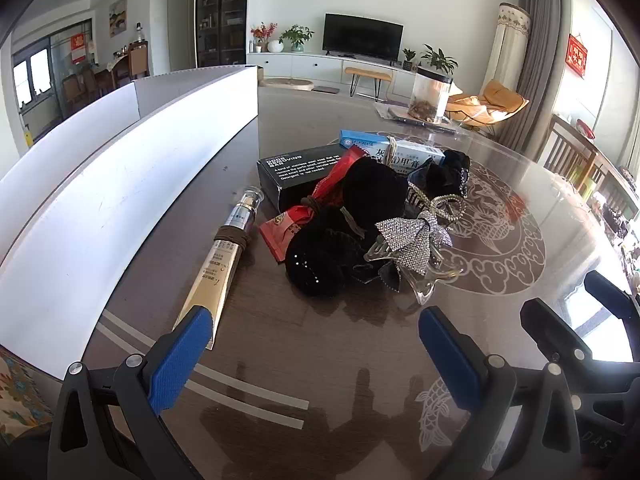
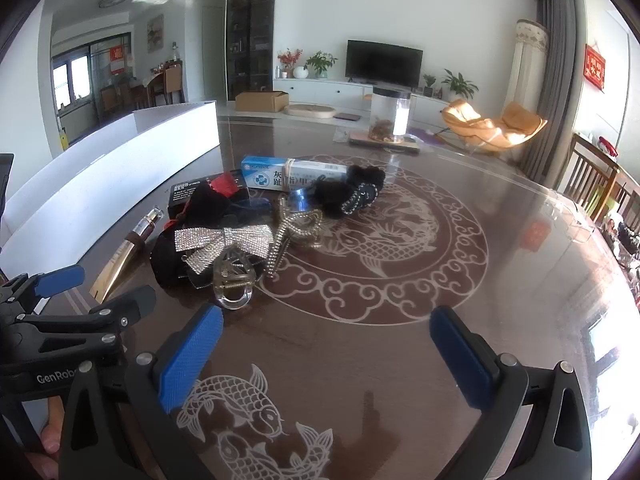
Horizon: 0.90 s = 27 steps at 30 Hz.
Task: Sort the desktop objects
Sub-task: 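Move both tools toward the pile of objects on the table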
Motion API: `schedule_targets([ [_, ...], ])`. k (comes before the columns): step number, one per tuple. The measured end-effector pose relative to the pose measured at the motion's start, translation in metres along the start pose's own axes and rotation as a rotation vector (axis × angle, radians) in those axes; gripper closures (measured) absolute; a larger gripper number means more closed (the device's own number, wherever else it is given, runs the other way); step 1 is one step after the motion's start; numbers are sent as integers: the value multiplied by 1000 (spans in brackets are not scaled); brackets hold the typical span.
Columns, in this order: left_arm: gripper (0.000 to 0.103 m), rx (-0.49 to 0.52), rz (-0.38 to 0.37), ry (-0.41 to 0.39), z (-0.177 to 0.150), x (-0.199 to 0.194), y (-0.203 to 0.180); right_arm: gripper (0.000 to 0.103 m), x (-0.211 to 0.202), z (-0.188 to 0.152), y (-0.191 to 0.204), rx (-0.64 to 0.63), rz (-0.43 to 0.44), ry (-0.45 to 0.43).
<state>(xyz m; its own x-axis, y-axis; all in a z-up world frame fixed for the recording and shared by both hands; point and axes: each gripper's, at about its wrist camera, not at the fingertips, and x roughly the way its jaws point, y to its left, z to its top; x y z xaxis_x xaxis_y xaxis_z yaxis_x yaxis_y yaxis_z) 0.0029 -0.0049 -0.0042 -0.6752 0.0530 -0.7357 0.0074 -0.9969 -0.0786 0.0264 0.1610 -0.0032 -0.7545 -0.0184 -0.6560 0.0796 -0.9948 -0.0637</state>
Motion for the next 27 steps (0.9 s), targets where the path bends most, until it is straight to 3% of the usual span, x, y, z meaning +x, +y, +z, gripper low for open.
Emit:
schedule_targets([
  [27, 0, -7, 11, 7, -2, 2, 1, 0, 3, 2, 2, 0, 9, 3],
])
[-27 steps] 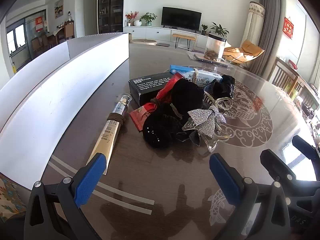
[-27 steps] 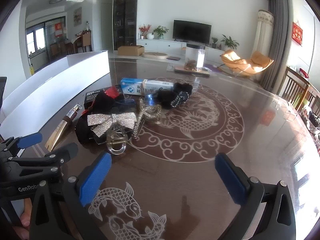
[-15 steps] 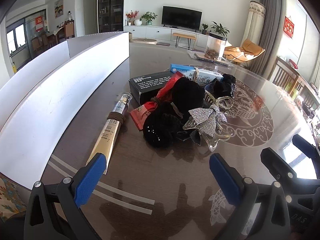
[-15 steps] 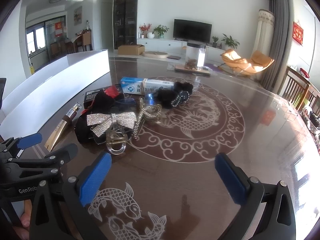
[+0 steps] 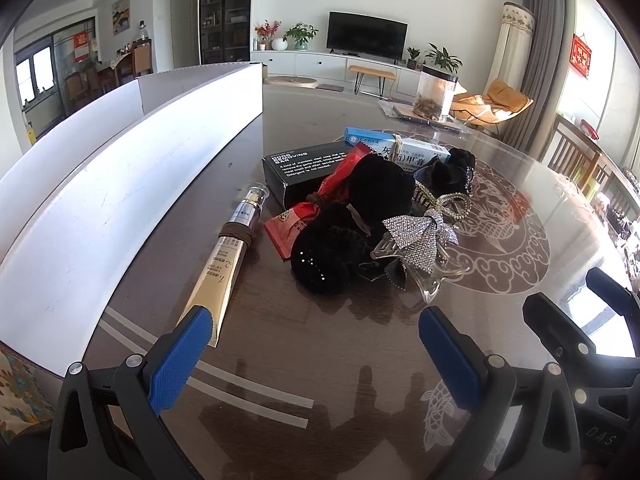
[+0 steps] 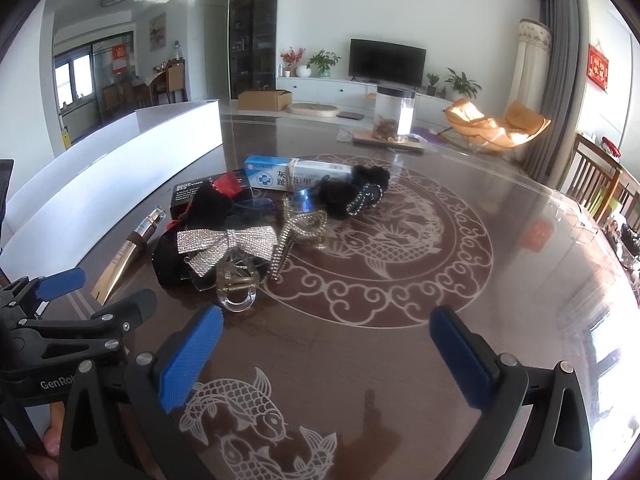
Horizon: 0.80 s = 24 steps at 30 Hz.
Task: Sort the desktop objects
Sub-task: 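Move both tools toward the pile of objects on the table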
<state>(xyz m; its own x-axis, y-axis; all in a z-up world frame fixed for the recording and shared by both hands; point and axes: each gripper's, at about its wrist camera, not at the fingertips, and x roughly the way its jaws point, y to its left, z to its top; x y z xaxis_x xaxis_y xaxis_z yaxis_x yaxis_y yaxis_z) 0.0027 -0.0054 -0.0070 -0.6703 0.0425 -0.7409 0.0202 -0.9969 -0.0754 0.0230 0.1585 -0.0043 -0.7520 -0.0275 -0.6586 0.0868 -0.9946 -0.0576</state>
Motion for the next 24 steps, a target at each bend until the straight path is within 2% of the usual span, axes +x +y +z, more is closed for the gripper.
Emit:
schedule_targets([
  [10, 0, -7, 12, 9, 0, 0, 2, 0, 3, 2, 0, 1, 8, 6],
  [15, 0, -12, 32, 36, -1, 5, 4, 0, 18, 3, -4, -13, 17, 24],
  [17, 0, -25, 24, 48, -2, 7, 6, 0, 30, 3, -6, -17, 38, 56],
  [20, 0, -50, 35, 70, -2, 11, 12, 0, 49, 6, -5, -34, 115, 113],
  [24, 0, -94, 60, 89, -3, 15, 21, 0, 60, 19, 4, -65, 170, 115],
])
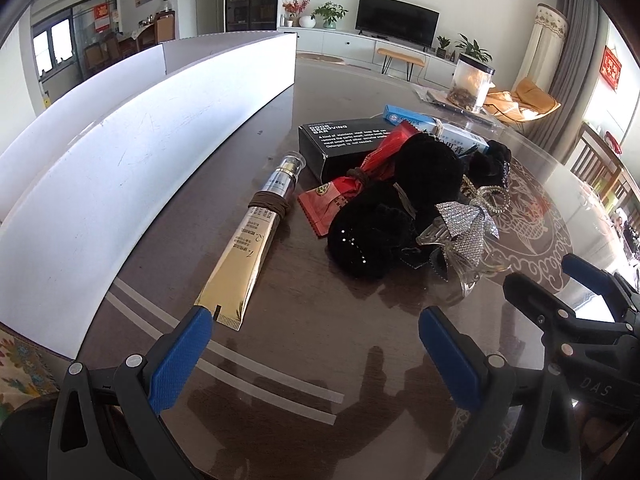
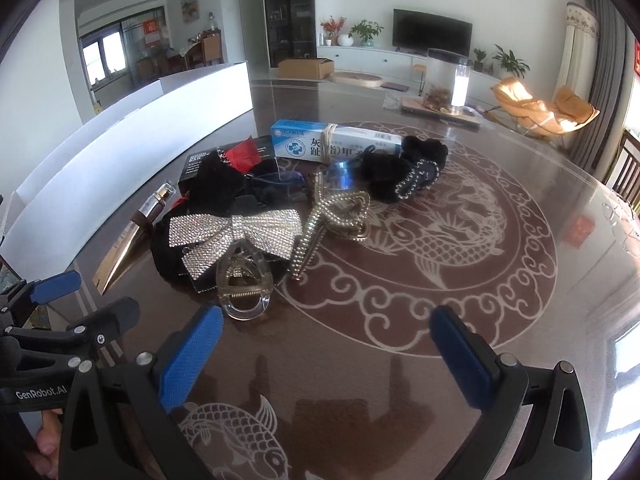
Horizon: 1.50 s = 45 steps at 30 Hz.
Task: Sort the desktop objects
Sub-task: 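Move both tools toward the pile of objects on the table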
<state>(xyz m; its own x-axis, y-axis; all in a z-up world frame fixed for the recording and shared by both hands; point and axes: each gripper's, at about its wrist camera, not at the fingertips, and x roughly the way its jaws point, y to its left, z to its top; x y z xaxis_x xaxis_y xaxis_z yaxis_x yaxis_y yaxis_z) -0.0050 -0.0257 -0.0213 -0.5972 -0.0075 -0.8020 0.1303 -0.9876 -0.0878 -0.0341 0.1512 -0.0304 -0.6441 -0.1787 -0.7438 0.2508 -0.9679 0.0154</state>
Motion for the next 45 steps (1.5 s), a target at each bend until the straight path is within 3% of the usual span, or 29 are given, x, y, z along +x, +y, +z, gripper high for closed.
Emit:
schedule_targets([
  [6, 0, -62, 4, 15, 0, 2, 13, 0, 16, 21, 17, -36, 18, 16],
  [14, 0, -87, -1, 37, 0, 6, 18, 0, -4, 31, 33, -129, -164, -45],
  [24, 0, -85, -4, 43, 0, 7, 17, 0, -19, 37, 45, -209, -235, -74],
  [45, 0, -91, -18, 44, -1, 6, 20, 0, -33, 40, 58, -219, -222, -115],
])
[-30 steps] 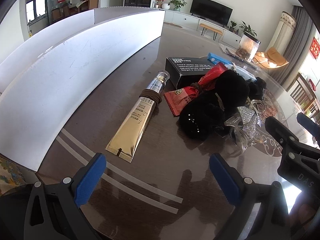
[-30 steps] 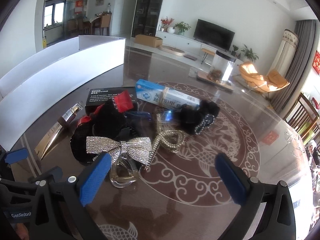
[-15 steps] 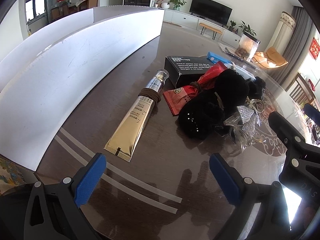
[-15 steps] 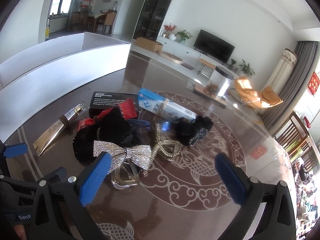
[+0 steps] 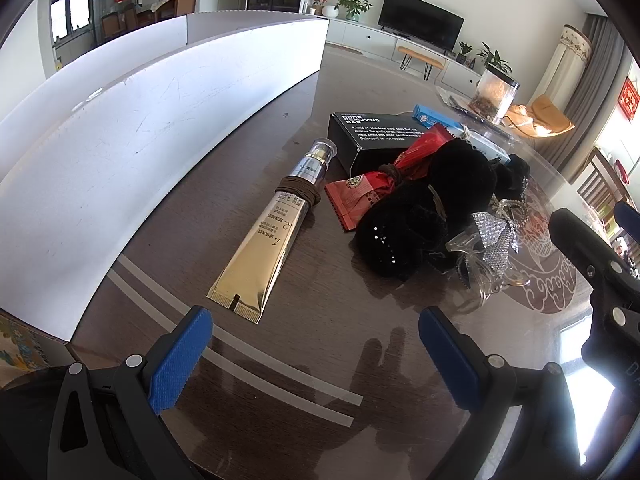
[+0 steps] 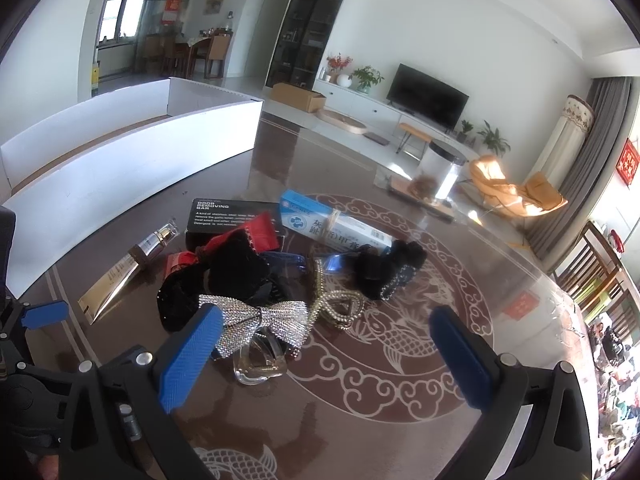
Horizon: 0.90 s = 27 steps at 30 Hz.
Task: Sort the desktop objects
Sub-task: 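Move both tools toward the pile of objects on the table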
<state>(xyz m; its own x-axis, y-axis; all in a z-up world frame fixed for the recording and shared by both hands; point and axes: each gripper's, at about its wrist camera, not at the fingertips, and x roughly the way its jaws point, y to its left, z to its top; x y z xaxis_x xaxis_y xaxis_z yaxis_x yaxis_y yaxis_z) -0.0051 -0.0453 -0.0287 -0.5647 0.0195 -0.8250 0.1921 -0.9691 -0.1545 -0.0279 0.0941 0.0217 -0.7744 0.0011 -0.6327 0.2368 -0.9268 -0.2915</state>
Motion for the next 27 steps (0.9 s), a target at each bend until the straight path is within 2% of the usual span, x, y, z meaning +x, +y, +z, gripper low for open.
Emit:
schedule_targets([
  [15, 0, 0, 0, 0, 0, -1, 0, 0, -4, 6, -1, 23, 40, -8],
  [18, 0, -12, 4, -13, 0, -4, 3, 0, 13, 0, -5, 62, 140, 48],
  [23, 0, -33, 34, -51, 0, -12, 8, 0, 63, -22, -21, 226, 334, 212],
  [25, 0, -26, 78, -59, -1, -13, 8, 0, 78, -26, -24, 261, 364, 257],
  [27, 0, -21, 88, -51, -1, -12, 7, 0, 85, -27, -24, 275, 386, 263],
])
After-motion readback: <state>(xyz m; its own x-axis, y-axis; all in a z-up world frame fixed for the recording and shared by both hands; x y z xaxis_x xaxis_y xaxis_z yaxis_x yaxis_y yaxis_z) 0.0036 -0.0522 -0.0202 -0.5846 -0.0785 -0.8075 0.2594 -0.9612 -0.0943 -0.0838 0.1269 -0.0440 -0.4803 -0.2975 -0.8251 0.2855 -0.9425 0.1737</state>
